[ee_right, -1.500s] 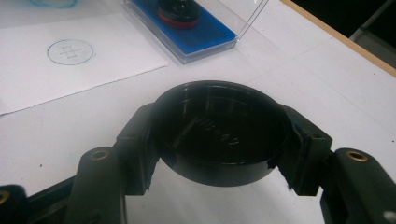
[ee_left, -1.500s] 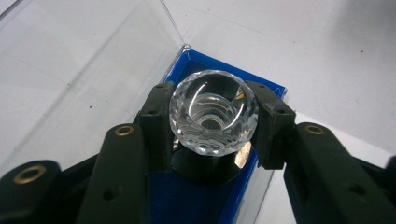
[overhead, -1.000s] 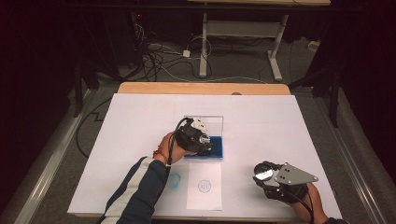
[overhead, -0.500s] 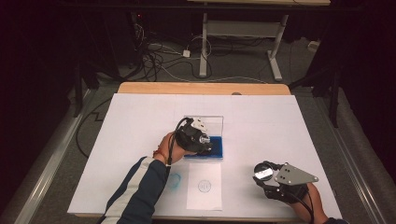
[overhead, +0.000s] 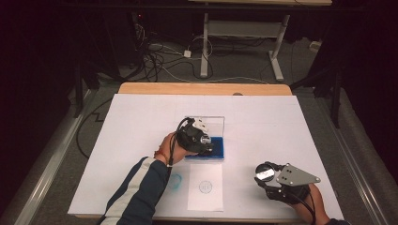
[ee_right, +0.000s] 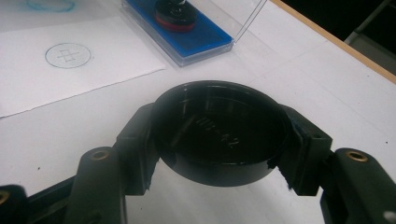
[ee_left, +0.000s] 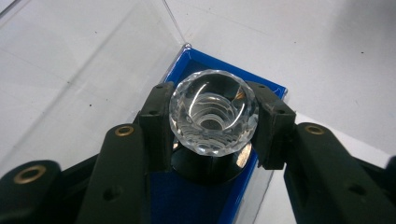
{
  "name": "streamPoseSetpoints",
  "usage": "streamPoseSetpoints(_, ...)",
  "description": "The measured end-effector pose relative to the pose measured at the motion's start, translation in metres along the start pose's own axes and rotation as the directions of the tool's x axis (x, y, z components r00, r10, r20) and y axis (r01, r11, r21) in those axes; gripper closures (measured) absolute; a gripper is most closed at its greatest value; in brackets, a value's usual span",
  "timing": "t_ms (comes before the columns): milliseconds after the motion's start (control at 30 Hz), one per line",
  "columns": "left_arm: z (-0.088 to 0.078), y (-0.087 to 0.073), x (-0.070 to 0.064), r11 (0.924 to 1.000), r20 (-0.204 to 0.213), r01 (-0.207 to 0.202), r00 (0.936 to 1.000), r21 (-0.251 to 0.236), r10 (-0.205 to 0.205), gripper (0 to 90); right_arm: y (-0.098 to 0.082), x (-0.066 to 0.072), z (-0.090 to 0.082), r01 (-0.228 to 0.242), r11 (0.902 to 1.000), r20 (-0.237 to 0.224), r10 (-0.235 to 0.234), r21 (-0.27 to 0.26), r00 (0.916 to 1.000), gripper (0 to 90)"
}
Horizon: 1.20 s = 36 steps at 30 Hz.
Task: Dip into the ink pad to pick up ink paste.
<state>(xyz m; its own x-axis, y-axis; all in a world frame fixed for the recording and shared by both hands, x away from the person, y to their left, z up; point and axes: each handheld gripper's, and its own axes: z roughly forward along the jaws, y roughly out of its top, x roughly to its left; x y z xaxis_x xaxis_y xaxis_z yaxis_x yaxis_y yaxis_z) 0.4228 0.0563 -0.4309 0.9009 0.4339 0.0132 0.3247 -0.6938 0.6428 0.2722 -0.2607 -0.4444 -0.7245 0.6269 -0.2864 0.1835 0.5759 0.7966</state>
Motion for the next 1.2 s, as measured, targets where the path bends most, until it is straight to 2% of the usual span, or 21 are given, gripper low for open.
streamPoseSetpoints(300,-0.003,0.003,-0.003,0.9994,-0.025,-0.032,0.9992,0.017,0.032,54.0,0.000,-0.001,0.000,-0.003,1.0000,0.002,0.003,-0.001,1.0000,38.2)
streamPoseSetpoints(567,-0.020,0.007,-0.002,0.9991,-0.040,-0.033,0.9987,-0.026,0.032,54.0,0.000,-0.001,-0.001,-0.003,1.0000,0.004,0.003,-0.005,1.0000,38.2)
streamPoseSetpoints(833,-0.034,0.008,0.000,0.9983,-0.074,-0.030,0.9969,-0.049,0.027,54.0,0.000,-0.001,-0.001,-0.002,1.0000,0.004,0.002,-0.004,1.0000,38.3)
streamPoseSetpoints(1200,-0.052,0.007,0.003,0.9971,-0.095,-0.025,0.9953,-0.072,0.018,54.1,0.000,-0.001,-0.001,-0.003,1.0000,0.004,0.003,-0.002,1.0000,38.3)
